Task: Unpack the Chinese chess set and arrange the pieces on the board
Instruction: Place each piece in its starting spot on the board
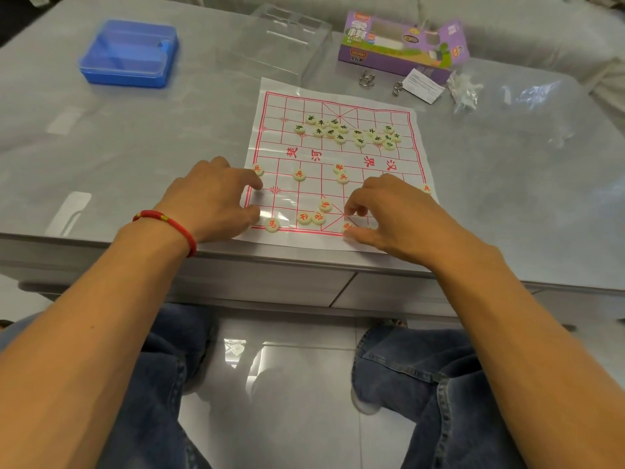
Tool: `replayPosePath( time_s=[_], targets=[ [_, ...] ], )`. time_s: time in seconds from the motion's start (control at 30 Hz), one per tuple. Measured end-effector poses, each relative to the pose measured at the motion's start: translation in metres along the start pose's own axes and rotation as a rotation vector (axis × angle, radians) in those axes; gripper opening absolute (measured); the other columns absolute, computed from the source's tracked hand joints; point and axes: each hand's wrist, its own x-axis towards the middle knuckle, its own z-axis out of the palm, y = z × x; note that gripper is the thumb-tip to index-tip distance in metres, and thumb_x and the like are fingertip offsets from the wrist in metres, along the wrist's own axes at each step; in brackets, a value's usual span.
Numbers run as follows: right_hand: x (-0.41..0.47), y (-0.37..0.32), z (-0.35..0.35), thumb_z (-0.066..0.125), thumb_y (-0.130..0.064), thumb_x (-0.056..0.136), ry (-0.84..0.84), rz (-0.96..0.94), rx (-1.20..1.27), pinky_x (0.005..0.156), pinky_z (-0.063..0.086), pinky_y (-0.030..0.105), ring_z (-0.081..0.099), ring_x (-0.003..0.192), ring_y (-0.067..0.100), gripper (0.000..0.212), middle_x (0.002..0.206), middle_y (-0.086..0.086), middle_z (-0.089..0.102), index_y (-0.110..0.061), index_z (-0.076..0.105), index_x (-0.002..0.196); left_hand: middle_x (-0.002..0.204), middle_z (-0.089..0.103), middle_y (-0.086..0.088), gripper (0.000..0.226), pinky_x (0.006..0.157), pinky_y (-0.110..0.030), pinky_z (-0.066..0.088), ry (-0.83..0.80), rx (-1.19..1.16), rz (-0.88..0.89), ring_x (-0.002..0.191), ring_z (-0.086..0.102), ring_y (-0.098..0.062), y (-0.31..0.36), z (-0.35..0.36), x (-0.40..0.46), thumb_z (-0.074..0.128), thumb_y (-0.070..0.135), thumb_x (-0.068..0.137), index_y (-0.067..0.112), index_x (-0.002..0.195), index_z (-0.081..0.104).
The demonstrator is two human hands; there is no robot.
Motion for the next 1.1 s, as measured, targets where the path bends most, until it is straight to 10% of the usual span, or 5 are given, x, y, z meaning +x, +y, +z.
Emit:
replayPosePath(
  time_s=[0.8, 1.1],
  targets=[
    [0.003, 0.003, -0.001, 0.072, -0.036, 0.088, -0.094, 0.003, 0.136, 0.080, 0.040, 0.018, 0.056, 0.094, 0.010, 0.030, 0.109, -0.009, 0.062, -0.027, 0.064, 0.115, 0.123, 0.055, -0.010, 0.049, 0.094, -0.046, 0.053, 0.009, 0.007, 0.003, 0.096, 0.049, -0.025, -0.003, 0.003, 0.004, 0.062, 0.046, 0.091, 0.030, 0.137, 0.053],
    [0.052, 0.017, 0.000, 0.063, -0.038, 0.094, 0.201, 0.157, 0.136, 0.085, 0.050, 0.029, 0.060, 0.092, 0.013, 0.026, 0.106, -0.004, 0.068, -0.024, 0.067, 0.115, 0.128, 0.054, -0.010, 0.050, 0.096, -0.048, 0.052, 0.007, 0.011, 0.002, 0.109, 0.054, -0.032, -0.002, 0.004, 0.004, 0.061, 0.048, 0.091, 0.031, 0.138, 0.052]
  ],
)
